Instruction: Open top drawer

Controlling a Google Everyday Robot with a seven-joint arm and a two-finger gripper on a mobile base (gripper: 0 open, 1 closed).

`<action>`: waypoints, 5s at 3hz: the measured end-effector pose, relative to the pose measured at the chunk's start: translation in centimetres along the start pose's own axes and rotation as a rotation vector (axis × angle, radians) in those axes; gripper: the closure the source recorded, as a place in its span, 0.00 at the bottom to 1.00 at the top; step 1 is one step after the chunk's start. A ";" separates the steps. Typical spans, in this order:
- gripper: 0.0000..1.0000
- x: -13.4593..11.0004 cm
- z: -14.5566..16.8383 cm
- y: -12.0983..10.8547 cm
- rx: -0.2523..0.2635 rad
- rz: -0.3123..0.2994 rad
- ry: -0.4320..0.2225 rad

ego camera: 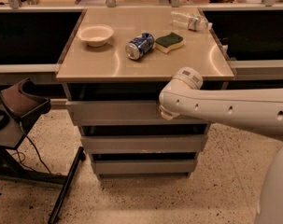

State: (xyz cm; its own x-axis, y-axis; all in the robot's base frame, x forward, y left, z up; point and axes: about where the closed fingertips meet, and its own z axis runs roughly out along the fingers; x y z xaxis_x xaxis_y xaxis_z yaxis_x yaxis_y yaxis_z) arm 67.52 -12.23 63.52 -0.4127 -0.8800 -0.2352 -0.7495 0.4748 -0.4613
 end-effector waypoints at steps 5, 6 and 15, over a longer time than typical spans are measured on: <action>1.00 0.4 -0.9 2.5 0.007 0.006 -0.002; 1.00 0.4 -1.0 2.5 0.007 0.006 -0.002; 0.11 5.9 -15.1 18.9 0.098 -0.139 -0.299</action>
Offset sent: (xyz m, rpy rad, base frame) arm -0.2720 0.1476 -0.1182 0.0278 -0.1155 -0.3235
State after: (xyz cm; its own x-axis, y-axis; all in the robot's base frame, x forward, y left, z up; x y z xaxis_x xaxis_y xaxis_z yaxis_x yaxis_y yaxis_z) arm 43.09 -8.25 66.33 -0.1291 -0.9082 -0.3981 -0.7287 0.3592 -0.5830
